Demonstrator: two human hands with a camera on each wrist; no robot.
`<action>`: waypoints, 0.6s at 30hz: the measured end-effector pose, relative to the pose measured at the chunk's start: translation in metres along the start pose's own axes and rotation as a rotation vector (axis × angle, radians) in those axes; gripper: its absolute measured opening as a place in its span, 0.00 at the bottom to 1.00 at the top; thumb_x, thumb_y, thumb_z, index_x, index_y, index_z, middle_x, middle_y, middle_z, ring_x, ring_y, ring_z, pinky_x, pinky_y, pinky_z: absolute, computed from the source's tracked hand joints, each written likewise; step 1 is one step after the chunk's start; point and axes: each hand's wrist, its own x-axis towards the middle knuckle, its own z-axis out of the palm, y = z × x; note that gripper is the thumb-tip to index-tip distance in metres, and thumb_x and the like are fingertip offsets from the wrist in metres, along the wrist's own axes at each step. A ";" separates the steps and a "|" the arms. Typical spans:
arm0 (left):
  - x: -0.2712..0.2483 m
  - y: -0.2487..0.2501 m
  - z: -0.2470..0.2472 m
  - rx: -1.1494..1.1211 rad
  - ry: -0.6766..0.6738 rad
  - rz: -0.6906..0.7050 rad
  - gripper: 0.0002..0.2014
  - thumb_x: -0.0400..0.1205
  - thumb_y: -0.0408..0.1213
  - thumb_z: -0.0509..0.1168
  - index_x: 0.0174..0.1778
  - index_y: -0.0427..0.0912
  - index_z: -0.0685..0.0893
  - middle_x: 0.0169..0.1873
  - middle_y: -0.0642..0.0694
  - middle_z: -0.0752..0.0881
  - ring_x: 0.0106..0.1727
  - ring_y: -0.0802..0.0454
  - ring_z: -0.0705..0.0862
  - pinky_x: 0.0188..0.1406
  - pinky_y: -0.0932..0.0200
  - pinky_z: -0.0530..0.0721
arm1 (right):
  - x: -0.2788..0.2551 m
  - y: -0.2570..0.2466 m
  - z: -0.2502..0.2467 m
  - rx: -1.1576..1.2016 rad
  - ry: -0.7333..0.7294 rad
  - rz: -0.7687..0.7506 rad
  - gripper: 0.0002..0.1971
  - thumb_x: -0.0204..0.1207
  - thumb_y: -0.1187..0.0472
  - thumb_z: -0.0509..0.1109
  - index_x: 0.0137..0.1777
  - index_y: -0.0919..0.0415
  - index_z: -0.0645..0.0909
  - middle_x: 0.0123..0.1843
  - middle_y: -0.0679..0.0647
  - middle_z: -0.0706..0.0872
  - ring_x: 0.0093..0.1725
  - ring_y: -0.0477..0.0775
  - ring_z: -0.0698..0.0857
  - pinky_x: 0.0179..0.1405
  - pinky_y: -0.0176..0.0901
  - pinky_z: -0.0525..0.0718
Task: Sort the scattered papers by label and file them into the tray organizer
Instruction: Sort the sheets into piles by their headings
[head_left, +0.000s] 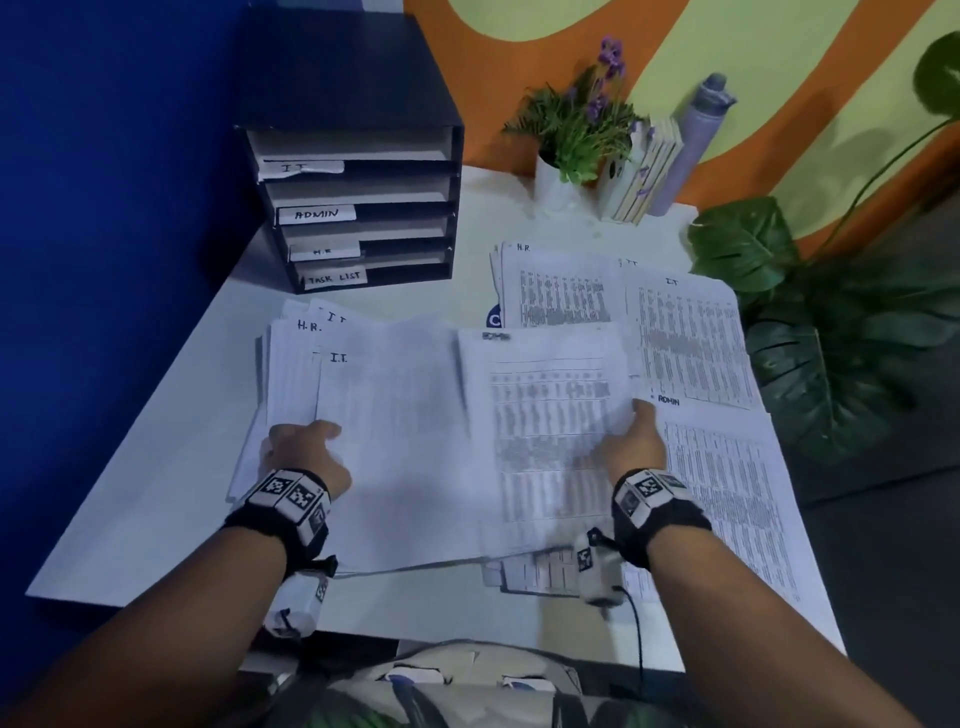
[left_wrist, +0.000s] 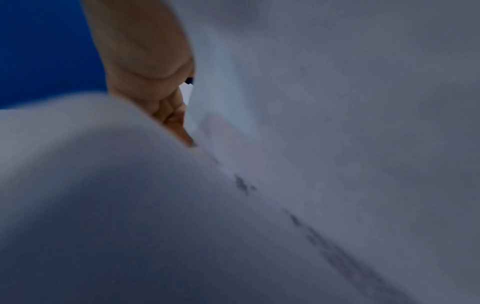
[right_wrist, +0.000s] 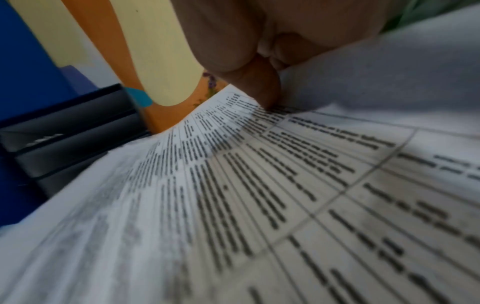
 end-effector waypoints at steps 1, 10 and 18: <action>0.001 0.000 0.000 0.002 0.002 -0.005 0.26 0.68 0.36 0.68 0.64 0.55 0.82 0.67 0.42 0.68 0.63 0.40 0.79 0.59 0.49 0.86 | 0.008 0.009 -0.014 -0.020 0.052 0.019 0.31 0.76 0.75 0.60 0.75 0.48 0.61 0.54 0.55 0.80 0.42 0.58 0.84 0.41 0.53 0.88; 0.001 0.007 0.002 0.088 0.022 -0.045 0.27 0.70 0.38 0.64 0.67 0.58 0.80 0.70 0.43 0.66 0.59 0.36 0.81 0.56 0.45 0.86 | 0.037 0.099 -0.121 -0.312 0.279 0.151 0.23 0.76 0.69 0.60 0.71 0.60 0.67 0.57 0.70 0.80 0.45 0.67 0.79 0.42 0.53 0.79; 0.002 0.013 0.000 0.074 0.004 -0.094 0.30 0.67 0.30 0.65 0.67 0.53 0.81 0.68 0.39 0.65 0.56 0.33 0.82 0.54 0.44 0.87 | 0.039 0.101 -0.110 -0.642 0.214 0.162 0.39 0.72 0.54 0.72 0.81 0.45 0.57 0.79 0.56 0.61 0.74 0.65 0.64 0.70 0.65 0.67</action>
